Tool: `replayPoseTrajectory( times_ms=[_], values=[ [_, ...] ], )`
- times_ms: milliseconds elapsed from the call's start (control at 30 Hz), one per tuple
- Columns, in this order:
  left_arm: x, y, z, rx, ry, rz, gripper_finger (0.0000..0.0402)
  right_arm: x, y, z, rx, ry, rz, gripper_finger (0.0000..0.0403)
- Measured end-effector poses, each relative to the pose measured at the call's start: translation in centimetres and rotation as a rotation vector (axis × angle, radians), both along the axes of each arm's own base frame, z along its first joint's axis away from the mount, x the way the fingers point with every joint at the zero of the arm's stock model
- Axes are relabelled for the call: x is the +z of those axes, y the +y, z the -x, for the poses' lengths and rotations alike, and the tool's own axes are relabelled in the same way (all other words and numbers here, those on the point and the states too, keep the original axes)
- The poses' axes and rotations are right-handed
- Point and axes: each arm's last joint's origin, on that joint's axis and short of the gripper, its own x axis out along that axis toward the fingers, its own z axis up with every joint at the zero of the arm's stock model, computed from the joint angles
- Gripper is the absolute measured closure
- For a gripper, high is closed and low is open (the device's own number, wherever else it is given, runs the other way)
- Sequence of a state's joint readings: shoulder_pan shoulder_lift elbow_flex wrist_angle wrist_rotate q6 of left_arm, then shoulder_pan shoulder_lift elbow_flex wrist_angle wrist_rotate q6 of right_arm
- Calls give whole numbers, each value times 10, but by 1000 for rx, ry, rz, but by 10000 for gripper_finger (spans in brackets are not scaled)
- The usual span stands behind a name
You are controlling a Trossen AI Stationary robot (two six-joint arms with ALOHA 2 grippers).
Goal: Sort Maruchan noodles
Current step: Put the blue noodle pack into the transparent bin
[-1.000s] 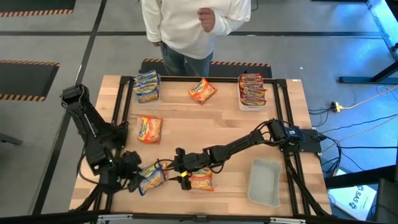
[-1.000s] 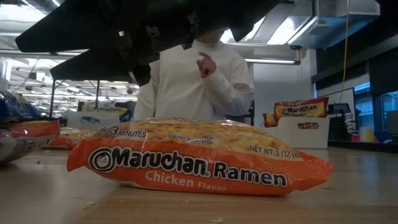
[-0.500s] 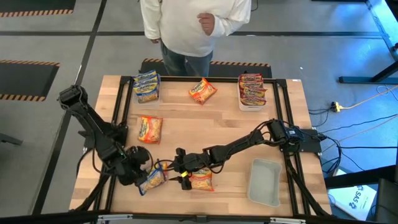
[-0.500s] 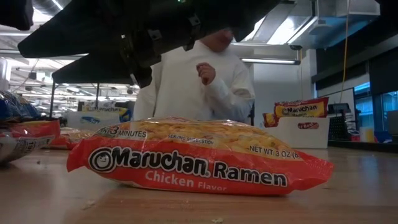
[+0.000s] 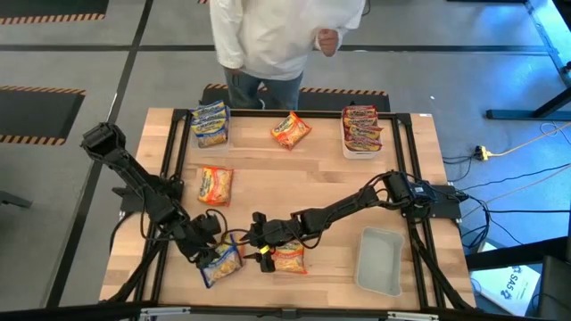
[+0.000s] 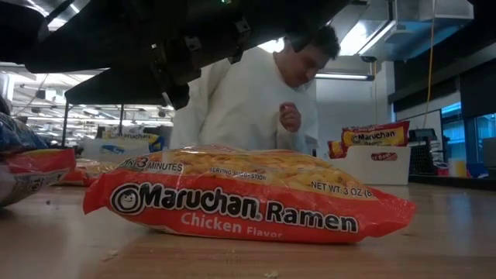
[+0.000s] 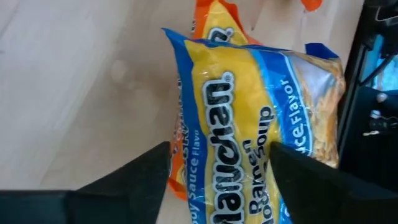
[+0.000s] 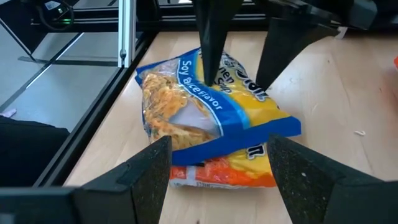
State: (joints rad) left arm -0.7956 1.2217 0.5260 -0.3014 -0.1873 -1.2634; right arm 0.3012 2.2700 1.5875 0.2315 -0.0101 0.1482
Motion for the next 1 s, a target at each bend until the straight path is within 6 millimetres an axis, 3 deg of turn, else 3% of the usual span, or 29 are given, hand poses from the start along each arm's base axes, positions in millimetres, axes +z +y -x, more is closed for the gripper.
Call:
replayPoseTrajectory(
  times_ms=[300,533,733,1000],
  values=[
    [1,1,-3,-17,-35,-11,278,0,0,0,0,4,1,152],
    [1,1,-4,-13,-45,-7,355,0,0,0,0,3,1,152],
    [2,0,-5,-13,-58,6,397,0,0,0,0,3,1,152],
    [2,-1,-5,-13,-60,8,400,0,0,0,0,3,1,152]
  ],
)
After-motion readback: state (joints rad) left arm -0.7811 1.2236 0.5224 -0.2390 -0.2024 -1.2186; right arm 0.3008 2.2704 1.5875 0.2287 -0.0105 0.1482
